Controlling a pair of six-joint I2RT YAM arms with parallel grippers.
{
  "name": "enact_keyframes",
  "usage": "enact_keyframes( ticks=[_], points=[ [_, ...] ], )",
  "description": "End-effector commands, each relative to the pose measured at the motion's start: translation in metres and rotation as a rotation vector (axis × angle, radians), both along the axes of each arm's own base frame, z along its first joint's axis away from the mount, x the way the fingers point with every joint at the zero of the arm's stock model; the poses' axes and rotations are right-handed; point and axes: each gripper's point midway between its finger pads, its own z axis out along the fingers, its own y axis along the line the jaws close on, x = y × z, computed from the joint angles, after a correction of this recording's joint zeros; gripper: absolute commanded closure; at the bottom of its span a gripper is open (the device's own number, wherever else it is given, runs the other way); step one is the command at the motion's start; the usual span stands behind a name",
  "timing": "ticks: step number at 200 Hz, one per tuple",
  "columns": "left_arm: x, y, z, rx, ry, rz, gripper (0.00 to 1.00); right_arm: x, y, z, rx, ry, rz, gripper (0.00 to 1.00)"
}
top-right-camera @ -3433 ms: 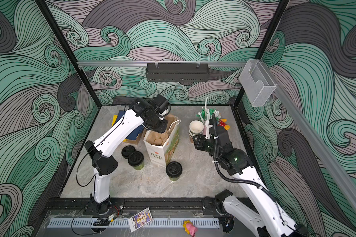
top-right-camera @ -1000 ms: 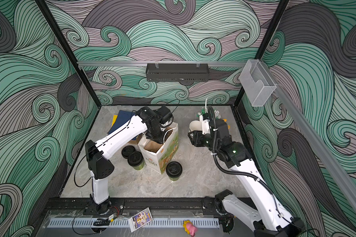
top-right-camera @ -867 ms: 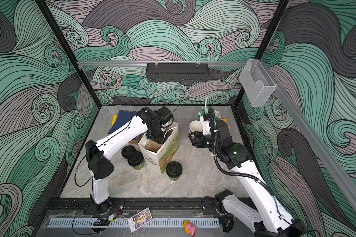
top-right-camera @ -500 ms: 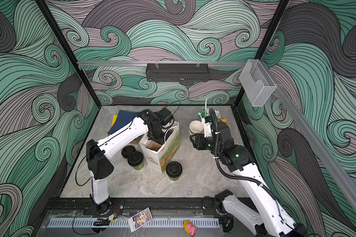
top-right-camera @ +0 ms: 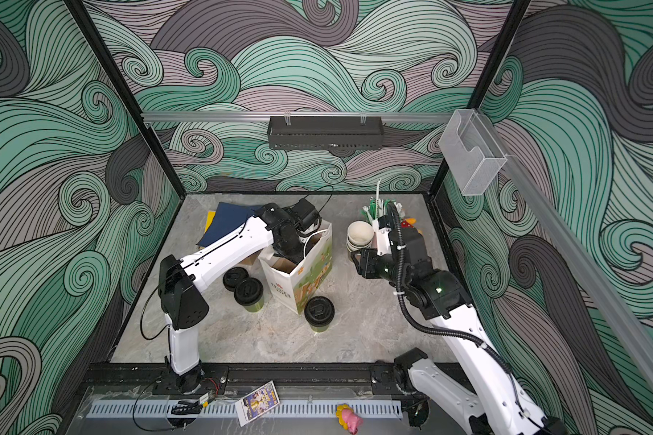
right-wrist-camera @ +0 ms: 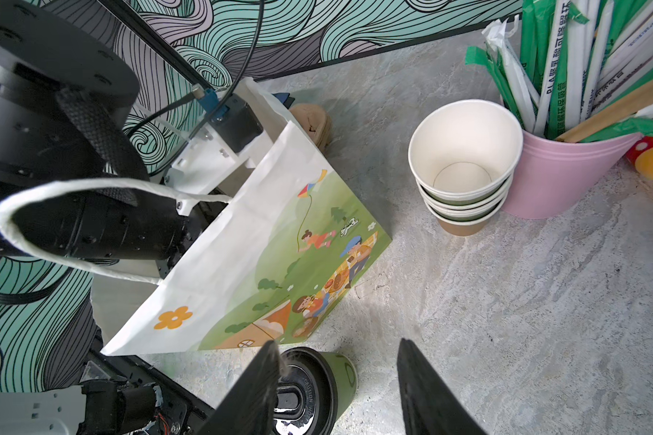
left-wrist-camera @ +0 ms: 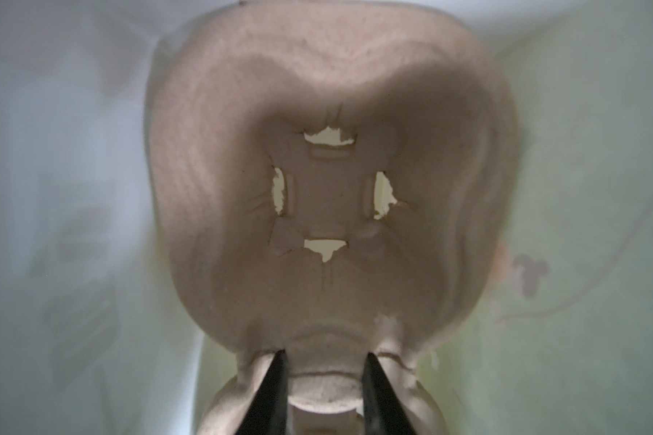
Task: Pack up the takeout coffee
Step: 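Push the pulp carrier to the bag bottom with left while right holds bag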
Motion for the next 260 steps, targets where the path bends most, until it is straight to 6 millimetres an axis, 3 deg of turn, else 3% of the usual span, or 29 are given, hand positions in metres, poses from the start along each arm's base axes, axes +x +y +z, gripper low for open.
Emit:
enact_keyframes(
  ticks=[1,102,174,216,260],
  points=[
    [0.004,-0.002,-0.006,0.016,-0.005,-0.024,0.85,-0.001,-0.006,-0.002,-0.01,0.007,-0.024,0.48],
    [0.008,-0.004,-0.028,0.057,0.022,-0.057,0.8,-0.004,-0.007,-0.004,-0.01,0.015,-0.028,0.48],
    [0.013,-0.011,-0.039,0.035,0.016,-0.07,0.72,-0.007,-0.01,-0.005,-0.018,0.017,-0.034,0.48],
    [0.016,-0.008,-0.041,0.051,0.003,-0.068,0.6,-0.008,-0.011,-0.005,-0.019,0.017,-0.037,0.48],
    [0.019,-0.008,-0.02,0.022,-0.042,-0.052,0.42,-0.008,-0.011,-0.003,-0.014,0.016,-0.036,0.48]
  ],
)
